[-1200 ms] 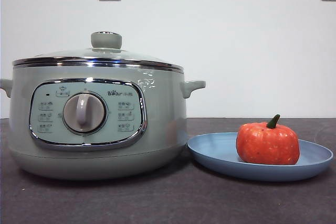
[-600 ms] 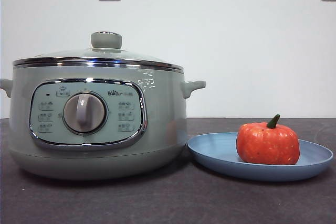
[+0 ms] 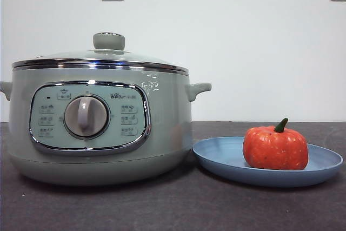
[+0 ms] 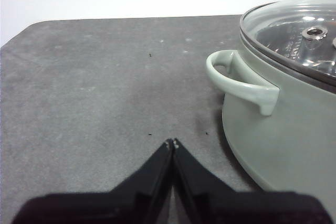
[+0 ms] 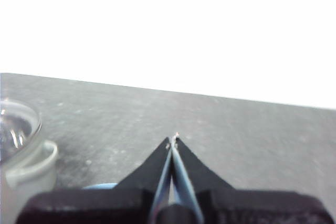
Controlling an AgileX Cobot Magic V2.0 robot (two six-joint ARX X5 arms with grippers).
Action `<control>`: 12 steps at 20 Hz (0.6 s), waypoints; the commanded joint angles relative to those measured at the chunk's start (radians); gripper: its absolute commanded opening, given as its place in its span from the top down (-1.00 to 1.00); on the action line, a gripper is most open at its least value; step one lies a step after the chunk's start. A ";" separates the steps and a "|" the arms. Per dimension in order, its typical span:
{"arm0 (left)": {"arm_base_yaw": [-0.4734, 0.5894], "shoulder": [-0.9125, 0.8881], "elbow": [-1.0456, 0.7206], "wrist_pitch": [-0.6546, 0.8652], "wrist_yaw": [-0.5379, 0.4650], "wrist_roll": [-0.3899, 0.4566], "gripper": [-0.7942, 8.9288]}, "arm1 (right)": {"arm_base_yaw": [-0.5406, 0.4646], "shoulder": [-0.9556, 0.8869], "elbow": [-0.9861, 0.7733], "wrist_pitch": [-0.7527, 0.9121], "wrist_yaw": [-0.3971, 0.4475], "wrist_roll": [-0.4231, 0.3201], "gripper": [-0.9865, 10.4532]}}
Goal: Take the pumpkin out from the steamer,put the pumpkin in the blue plate,close the lid
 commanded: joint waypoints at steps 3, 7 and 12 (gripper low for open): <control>0.002 -0.002 -0.012 -0.006 -0.002 -0.010 0.84 | -0.097 -0.040 -0.233 0.126 -0.192 -0.006 0.83; 0.002 -0.002 -0.012 -0.006 -0.002 -0.010 0.84 | -0.105 -0.080 -0.309 0.122 -0.200 0.008 0.83; 0.002 -0.002 -0.012 -0.006 -0.002 -0.010 0.84 | -0.105 -0.157 -0.309 -0.002 -0.178 0.000 0.83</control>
